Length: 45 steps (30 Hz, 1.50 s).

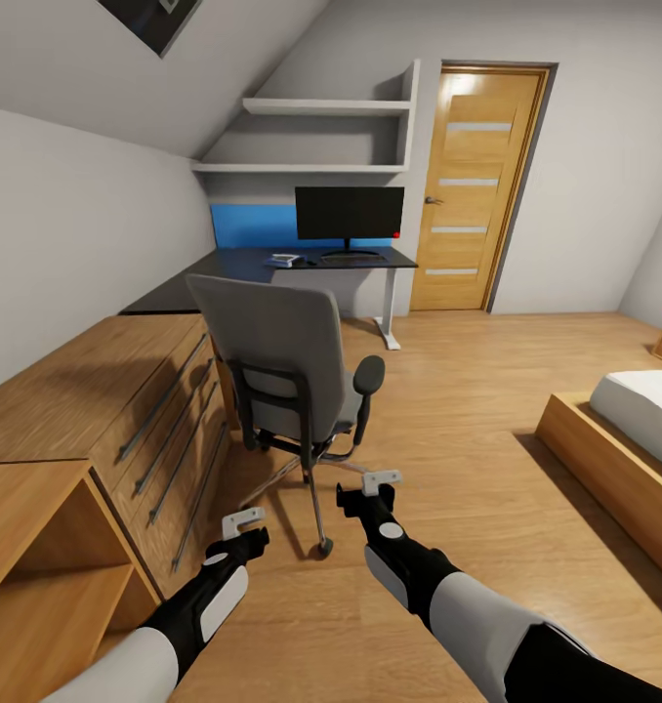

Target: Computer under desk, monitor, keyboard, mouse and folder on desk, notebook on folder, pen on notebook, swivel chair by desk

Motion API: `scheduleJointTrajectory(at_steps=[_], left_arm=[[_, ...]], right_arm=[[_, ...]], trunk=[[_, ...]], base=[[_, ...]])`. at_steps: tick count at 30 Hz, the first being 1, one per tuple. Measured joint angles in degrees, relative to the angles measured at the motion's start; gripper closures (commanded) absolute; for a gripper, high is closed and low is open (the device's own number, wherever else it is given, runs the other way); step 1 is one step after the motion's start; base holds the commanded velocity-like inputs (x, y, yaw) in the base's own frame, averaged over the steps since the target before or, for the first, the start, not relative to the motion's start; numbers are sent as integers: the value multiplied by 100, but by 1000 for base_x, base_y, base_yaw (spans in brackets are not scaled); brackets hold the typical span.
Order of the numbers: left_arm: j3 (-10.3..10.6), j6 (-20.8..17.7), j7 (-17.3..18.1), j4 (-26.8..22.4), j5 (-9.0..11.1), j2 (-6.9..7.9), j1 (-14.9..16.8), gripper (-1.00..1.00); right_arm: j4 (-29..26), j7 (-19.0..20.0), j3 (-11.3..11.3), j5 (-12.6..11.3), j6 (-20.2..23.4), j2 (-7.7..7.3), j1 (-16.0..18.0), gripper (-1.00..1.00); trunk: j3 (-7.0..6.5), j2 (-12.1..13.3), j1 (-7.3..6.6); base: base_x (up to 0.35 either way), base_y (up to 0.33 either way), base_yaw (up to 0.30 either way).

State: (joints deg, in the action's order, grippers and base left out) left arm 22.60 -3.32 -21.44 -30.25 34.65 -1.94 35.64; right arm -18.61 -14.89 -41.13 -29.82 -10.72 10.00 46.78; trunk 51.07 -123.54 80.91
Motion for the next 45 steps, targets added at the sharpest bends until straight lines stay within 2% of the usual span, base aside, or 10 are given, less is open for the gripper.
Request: scheduleJointTrajectory(at_steps=[18, 25, 45], left_arm=[[7, 1, -21, -5, 3, -5, 0, -100], [5, -9, -23, 3, 10, -5, 0, -100], [8, -25, -30, 4, -1, -7, 0, -100]], right_arm=[[0, -1, -14, 220, -180, 0, -16, -100], [0, -5, -15, 383, -418, 0, -32, -100], [2, -1, -15, 417, -449, 0, -36, -100]], trunk=[[323, -722, 395], [449, -1003, 549], [808, -1805, 989]], base=[[0, 0, 0], [0, 0, 0], [0, 0, 0]])
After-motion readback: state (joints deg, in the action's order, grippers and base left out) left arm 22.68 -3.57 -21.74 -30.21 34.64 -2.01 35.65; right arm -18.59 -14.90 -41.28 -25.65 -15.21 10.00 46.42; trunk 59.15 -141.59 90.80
